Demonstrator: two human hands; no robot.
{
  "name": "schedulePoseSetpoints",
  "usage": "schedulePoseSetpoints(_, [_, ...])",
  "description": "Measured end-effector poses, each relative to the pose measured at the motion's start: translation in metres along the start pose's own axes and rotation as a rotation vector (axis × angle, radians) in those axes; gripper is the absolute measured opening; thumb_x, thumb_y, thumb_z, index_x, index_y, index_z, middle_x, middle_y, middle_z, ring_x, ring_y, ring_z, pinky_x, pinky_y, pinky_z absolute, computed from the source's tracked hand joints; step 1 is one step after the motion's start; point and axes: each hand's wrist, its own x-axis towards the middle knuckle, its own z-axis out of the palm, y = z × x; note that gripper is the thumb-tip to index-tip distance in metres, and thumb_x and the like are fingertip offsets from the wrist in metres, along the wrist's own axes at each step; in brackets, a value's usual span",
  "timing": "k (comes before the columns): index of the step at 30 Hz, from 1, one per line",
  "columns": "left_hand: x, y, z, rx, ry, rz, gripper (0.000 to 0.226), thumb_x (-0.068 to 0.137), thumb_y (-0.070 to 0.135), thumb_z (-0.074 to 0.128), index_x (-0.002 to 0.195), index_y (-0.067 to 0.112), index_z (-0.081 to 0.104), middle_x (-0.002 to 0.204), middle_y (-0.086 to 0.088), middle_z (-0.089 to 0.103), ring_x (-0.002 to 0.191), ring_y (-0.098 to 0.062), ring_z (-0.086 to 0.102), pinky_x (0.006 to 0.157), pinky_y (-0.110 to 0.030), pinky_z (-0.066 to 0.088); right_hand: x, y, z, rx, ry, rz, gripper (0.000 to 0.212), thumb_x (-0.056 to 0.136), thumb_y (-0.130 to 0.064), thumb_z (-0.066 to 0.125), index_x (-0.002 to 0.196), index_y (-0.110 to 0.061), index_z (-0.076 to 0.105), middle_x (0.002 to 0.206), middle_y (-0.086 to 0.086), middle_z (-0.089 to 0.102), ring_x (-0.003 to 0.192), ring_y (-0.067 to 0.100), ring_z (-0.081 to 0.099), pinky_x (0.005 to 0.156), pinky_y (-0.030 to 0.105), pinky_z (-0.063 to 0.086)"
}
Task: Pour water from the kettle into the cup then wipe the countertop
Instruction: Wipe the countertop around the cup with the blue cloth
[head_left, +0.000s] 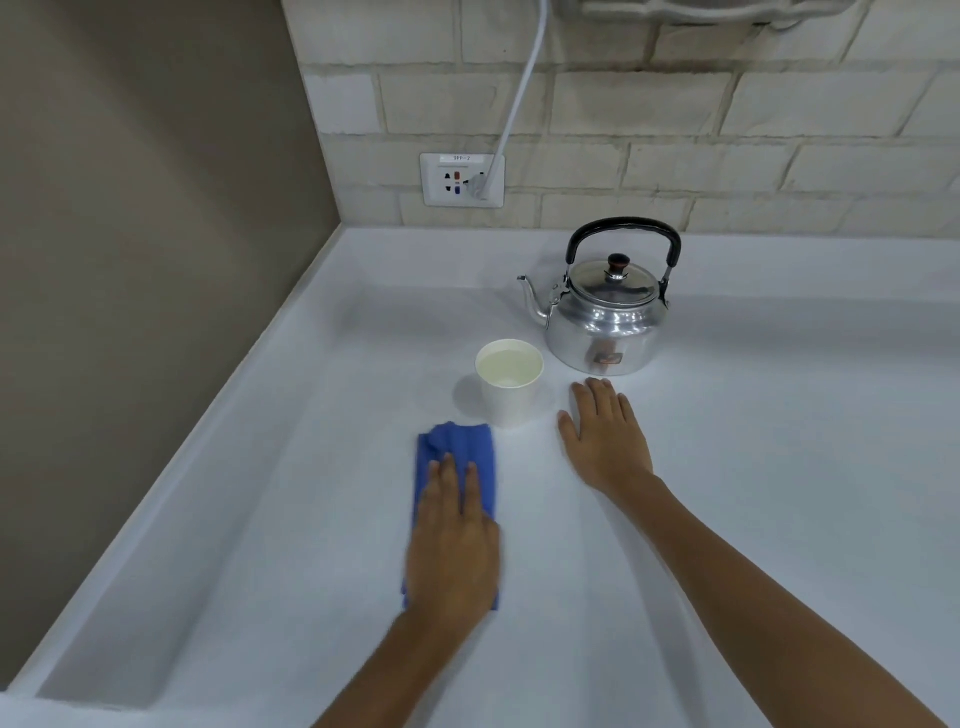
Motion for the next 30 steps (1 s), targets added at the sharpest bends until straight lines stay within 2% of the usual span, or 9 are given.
schedulePoseSetpoints(3, [-0.005, 0.044, -0.012, -0.137, 0.001, 0.114, 0.052, 0.072, 0.031, 0.061, 0.119, 0.008, 0.061, 0.128, -0.015, 0.059, 0.117, -0.028, 0.057, 0.092, -0.032, 0.052, 0.001, 0.001, -0.004, 0.069, -0.044, 0.005, 0.049, 0.096, -0.03, 0.036, 0.138, -0.006, 0.03, 0.149, 0.016, 0.031, 0.141, 0.029, 0.02, 0.118, 0.043, 0.016])
schedulePoseSetpoints(7, [0.008, 0.045, -0.01, -0.464, 0.115, 0.15, 0.048, 0.092, 0.022, 0.044, 0.138, 0.011, 0.037, 0.151, -0.012, 0.028, 0.138, -0.025, 0.032, 0.11, -0.031, 0.033, -0.005, -0.004, -0.028, 0.347, -0.019, 0.091, 0.039, 0.094, -0.015, 0.041, 0.132, -0.002, 0.039, 0.14, 0.017, 0.042, 0.129, 0.03, 0.036, 0.112, 0.038, 0.027])
schedulePoseSetpoints(10, [0.027, -0.005, -0.012, -0.757, 0.094, 0.025, 0.045, 0.098, 0.025, 0.029, 0.143, 0.027, 0.023, 0.157, 0.002, 0.012, 0.143, -0.014, 0.013, 0.116, -0.027, 0.015, -0.026, -0.019, -0.046, 0.363, 0.105, 0.151, 0.037, 0.092, -0.01, 0.043, 0.129, -0.001, 0.043, 0.135, 0.018, 0.045, 0.127, 0.031, 0.04, 0.11, 0.038, 0.031])
schedulePoseSetpoints(13, [0.061, -0.058, -0.008, -0.608, 0.161, -0.094, 0.047, 0.098, 0.029, 0.027, 0.145, 0.022, 0.019, 0.158, -0.002, 0.009, 0.145, -0.018, 0.006, 0.116, -0.032, 0.009, -0.06, -0.059, -0.044, 0.305, 0.003, 0.111, 0.046, 0.095, -0.024, 0.039, 0.137, -0.005, 0.032, 0.149, 0.013, 0.03, 0.141, 0.029, 0.018, 0.119, 0.038, 0.016])
schedulePoseSetpoints(17, [0.089, -0.08, 0.005, -0.309, 0.021, -0.137, 0.053, 0.099, 0.034, 0.018, 0.146, 0.017, 0.002, 0.158, -0.007, 0.0, 0.145, -0.024, -0.001, 0.119, -0.04, 0.004, -0.088, -0.105, -0.017, 0.097, -0.171, 0.097, 0.068, 0.096, -0.043, 0.029, 0.145, -0.009, -0.004, 0.157, 0.011, -0.003, 0.144, 0.028, -0.008, 0.119, 0.038, -0.004])
schedulePoseSetpoints(19, [0.089, -0.079, 0.014, -0.267, 0.019, -0.123, 0.054, 0.098, 0.035, 0.016, 0.146, 0.018, 0.0, 0.158, -0.007, 0.0, 0.145, -0.024, -0.002, 0.119, -0.04, 0.003, -0.095, -0.112, -0.016, -0.032, -0.095, 0.109, 0.075, 0.09, -0.045, 0.044, 0.144, -0.005, 0.012, 0.155, 0.016, 0.016, 0.143, 0.032, 0.014, 0.118, 0.041, 0.015])
schedulePoseSetpoints(22, [0.089, -0.081, 0.02, -0.255, 0.052, -0.119, 0.054, 0.098, 0.036, 0.017, 0.146, 0.018, 0.002, 0.158, -0.005, 0.001, 0.145, -0.022, 0.0, 0.119, -0.039, 0.003, -0.105, -0.098, -0.021, -0.126, -0.006, 0.061, 0.058, 0.072, -0.034, 0.066, 0.124, -0.01, 0.055, 0.129, 0.009, 0.06, 0.119, 0.023, 0.056, 0.093, 0.037, 0.052])
schedulePoseSetpoints(27, [0.09, -0.082, 0.024, -0.219, 0.078, -0.113, 0.054, 0.097, 0.036, 0.019, 0.146, 0.018, 0.003, 0.158, -0.005, 0.003, 0.145, -0.022, 0.001, 0.118, -0.039, 0.005, -0.097, -0.019, -0.038, -0.156, 0.009, 0.062, 0.061, 0.07, -0.017, 0.027, 0.119, 0.006, 0.055, 0.124, 0.022, 0.06, 0.112, 0.038, 0.059, 0.098, 0.043, 0.041])
schedulePoseSetpoints(30, [0.089, -0.079, 0.023, -0.229, 0.084, -0.118, 0.054, 0.097, 0.036, 0.018, 0.146, 0.016, 0.004, 0.158, -0.006, 0.004, 0.145, -0.023, 0.001, 0.119, -0.039, 0.005, -0.066, 0.035, -0.05, -0.117, 0.02, 0.24, 0.059, 0.083, -0.017, 0.018, 0.136, 0.008, 0.028, 0.144, 0.025, 0.036, 0.136, 0.037, 0.032, 0.111, 0.045, 0.031])
